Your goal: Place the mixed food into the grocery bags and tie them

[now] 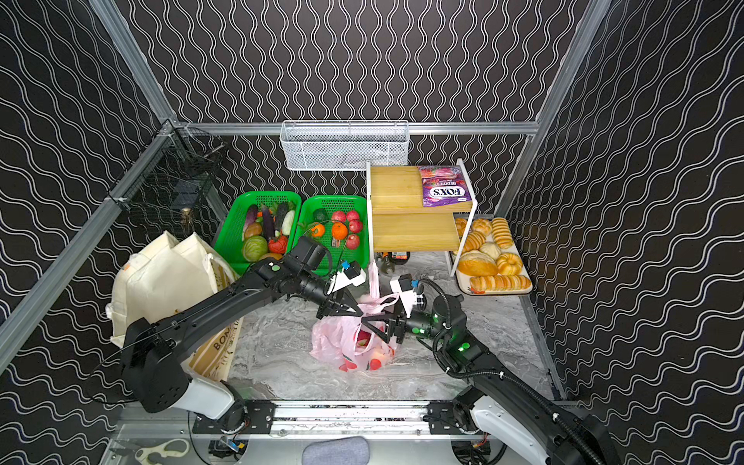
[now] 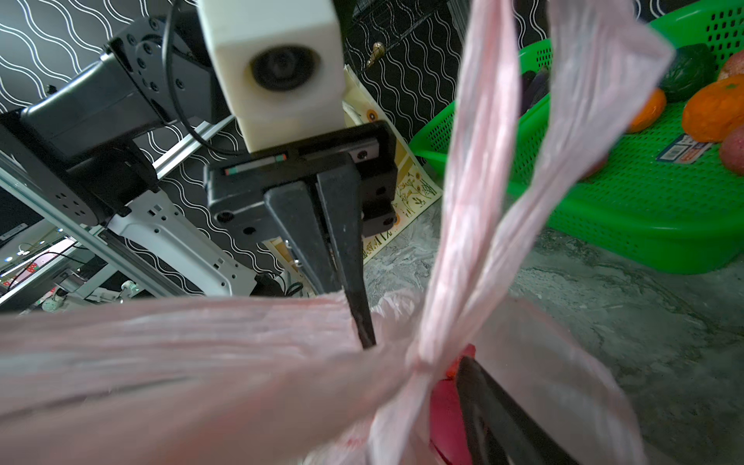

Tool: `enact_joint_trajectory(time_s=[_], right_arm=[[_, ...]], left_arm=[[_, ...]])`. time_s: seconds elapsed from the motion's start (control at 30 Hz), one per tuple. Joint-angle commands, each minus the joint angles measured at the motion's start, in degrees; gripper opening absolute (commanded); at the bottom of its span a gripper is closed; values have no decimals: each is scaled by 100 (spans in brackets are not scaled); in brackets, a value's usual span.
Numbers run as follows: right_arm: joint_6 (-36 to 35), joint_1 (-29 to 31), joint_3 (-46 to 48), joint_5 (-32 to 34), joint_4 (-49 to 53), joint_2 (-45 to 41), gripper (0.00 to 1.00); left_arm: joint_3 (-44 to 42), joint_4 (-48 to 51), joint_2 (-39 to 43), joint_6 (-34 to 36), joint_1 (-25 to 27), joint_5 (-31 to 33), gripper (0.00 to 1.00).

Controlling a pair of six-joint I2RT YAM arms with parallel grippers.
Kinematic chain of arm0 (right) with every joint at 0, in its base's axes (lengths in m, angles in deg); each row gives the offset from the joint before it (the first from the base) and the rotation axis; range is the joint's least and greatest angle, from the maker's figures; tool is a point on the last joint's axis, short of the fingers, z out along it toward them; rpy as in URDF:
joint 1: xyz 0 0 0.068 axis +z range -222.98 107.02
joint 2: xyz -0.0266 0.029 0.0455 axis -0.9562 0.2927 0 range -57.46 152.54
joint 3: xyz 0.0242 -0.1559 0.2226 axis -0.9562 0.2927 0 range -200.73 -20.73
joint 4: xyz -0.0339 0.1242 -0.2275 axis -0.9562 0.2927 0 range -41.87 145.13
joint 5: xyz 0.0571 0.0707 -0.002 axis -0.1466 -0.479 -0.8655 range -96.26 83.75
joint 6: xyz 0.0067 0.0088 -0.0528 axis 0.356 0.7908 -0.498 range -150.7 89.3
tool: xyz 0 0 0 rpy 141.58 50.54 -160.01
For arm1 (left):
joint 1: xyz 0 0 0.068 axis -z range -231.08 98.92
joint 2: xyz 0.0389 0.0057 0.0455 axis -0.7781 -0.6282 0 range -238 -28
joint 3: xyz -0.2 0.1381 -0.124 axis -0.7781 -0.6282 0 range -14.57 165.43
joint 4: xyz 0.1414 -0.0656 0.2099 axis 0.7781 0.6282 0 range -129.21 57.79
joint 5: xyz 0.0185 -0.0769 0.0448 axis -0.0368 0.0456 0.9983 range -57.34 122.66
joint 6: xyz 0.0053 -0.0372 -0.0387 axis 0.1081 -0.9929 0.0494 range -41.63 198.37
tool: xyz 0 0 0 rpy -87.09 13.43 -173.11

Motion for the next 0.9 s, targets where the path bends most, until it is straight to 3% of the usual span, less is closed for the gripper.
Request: enact_joint_trajectory(time_s=[0.0,0.2,0.3,0.87], right_arm=[[224,3,-53,156,-428,85,79],[399,3,-81,340,-605,203,79],[525,3,-32,443,-761,188,72],[827,3,-110,433,-839,391,13]], left_arm=[[61,-43,-18,-48,25,26,0],[35,-75,-27,-78,68,173,0],[23,-83,-23,-99,77,216,0],[-107,-331,190,-309,86,371,0]])
